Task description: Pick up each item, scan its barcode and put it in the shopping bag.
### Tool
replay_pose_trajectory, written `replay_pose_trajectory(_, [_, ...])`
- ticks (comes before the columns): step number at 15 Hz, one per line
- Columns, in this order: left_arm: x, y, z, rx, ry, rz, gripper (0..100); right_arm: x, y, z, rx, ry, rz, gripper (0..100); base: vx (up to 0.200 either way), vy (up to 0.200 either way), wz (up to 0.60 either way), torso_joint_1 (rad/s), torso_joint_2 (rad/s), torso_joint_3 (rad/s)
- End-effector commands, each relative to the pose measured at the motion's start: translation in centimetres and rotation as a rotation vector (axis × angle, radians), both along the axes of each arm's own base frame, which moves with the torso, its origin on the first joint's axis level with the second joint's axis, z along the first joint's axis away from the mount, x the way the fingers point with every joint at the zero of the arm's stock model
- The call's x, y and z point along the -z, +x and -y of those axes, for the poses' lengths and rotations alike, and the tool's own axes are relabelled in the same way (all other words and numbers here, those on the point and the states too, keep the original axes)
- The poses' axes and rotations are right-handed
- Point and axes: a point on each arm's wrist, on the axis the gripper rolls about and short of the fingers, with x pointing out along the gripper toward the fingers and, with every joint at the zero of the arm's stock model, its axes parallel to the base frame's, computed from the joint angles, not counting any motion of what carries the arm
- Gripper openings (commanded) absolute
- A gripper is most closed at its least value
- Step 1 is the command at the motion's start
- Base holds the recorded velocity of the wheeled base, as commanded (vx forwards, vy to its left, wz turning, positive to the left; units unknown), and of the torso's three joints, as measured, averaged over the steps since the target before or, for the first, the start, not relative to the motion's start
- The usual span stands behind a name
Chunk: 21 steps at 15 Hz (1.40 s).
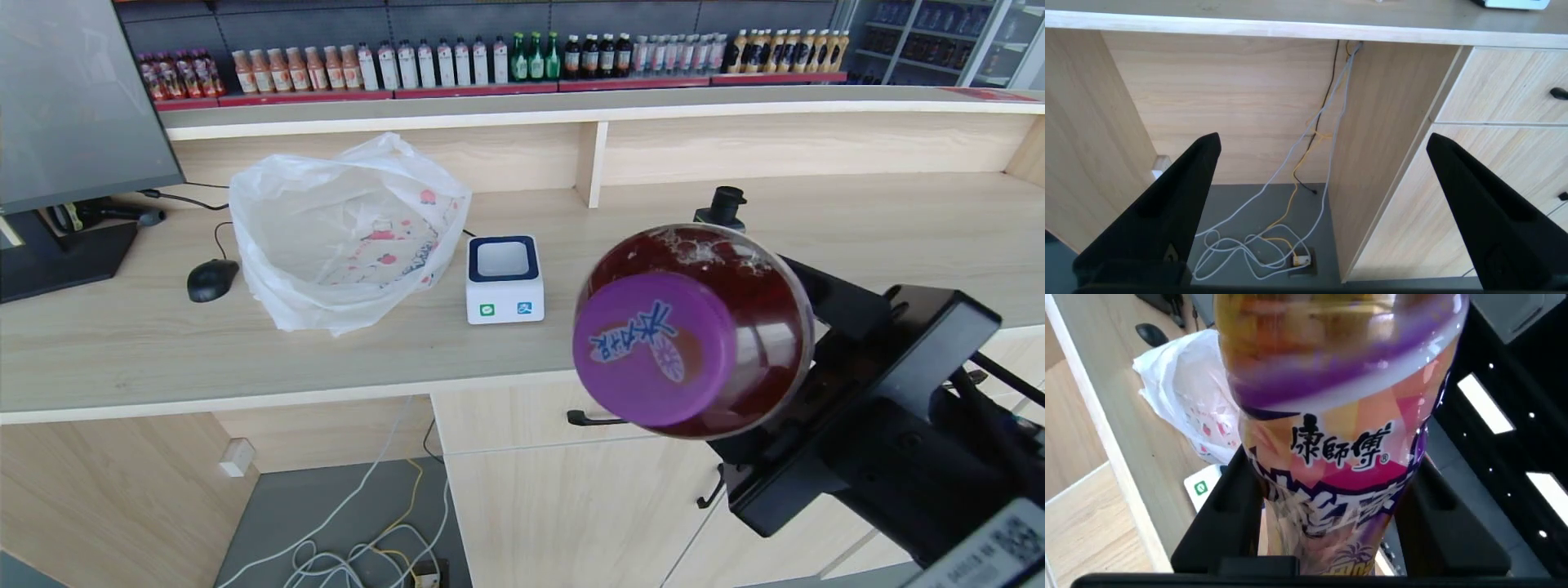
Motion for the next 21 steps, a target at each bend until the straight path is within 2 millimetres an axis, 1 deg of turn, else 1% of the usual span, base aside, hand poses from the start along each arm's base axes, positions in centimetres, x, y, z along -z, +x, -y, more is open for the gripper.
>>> replay_pose_trajectory(1, [0.0,0.0,0.0,0.001,-0.001,0.000,100,-0.4,1.0,0.4,0.002,0.069,-0.070,0,0.000,0.000,0.00,0.000,0.00,0.000])
replay_pose_trajectory(4, [0.0,0.0,0.0,-0.001,-0.001,0.000,100,-0.8,1.9,0.8,-0.015,0.222,-0.233,0,0.000,0.000,0.00,0.000,0.00,0.000])
replay_pose_trajectory(6, [0.0,0.0,0.0,-0.001,-0.001,0.000,100,-0.8,2.2,0.7,-0.065,0.296,-0.351,0,0.000,0.000,0.00,0.000,0.00,0.000])
replay_pose_trajectory(7, [0.0,0.0,0.0,0.001,-0.001,0.000,100,-1.1,3.0,1.2,-0.058,0.355,-0.403,0,0.000,0.000,0.00,0.000,0.00,0.000])
replay_pose_trajectory(8, [0.0,0.0,0.0,-0.001,-0.001,0.000,100,-1.4,4.2,2.1,-0.028,0.414,-0.446,0,0.000,0.000,0.00,0.000,0.00,0.000])
replay_pose_trajectory(9, [0.0,0.0,0.0,0.001,-0.001,0.000,100,-1.6,4.7,2.4,-0.017,0.434,-0.463,0,0.000,0.000,0.00,0.000,0.00,0.000])
replay_pose_trajectory(10, [0.0,0.0,0.0,0.001,-0.001,0.000,100,-2.0,5.9,3.2,-0.003,0.496,-0.524,0,0.000,0.000,0.00,0.000,0.00,0.000])
replay_pose_trajectory(11, [0.0,0.0,0.0,-0.001,-0.001,0.000,100,-1.9,6.0,3.2,-0.022,0.538,-0.575,0,0.000,0.000,0.00,0.000,0.00,0.000])
replay_pose_trajectory(13, [0.0,0.0,0.0,0.001,-0.001,0.000,100,-1.2,6.2,3.2,-0.063,0.615,-0.685,0,0.000,0.000,0.00,0.000,0.00,0.000])
replay_pose_trajectory(14, [0.0,0.0,0.0,0.001,-0.001,0.000,100,-1.2,6.3,3.1,-0.074,0.635,-0.701,0,0.000,0.000,0.00,0.000,0.00,0.000])
replay_pose_trajectory(16, [0.0,0.0,0.0,-0.001,-0.001,0.000,100,-1.6,7.2,4.0,-0.083,0.740,-0.740,0,0.000,0.000,0.00,0.000,0.00,0.000])
replay_pose_trajectory(18, [0.0,0.0,0.0,-0.001,-0.001,0.000,100,-2.0,7.4,4.1,-0.113,0.798,-0.768,0,0.000,0.000,0.00,0.000,0.00,0.000])
replay_pose_trajectory(20, [0.0,0.0,0.0,-0.001,-0.001,0.000,100,-1.9,7.4,4.2,-0.117,0.811,-0.770,0,0.000,0.000,0.00,0.000,0.00,0.000])
replay_pose_trajectory(21, [0.0,0.0,0.0,0.001,-0.001,0.000,100,-2.2,7.4,4.2,-0.133,0.826,-0.756,0,0.000,0.000,0.00,0.000,0.00,0.000])
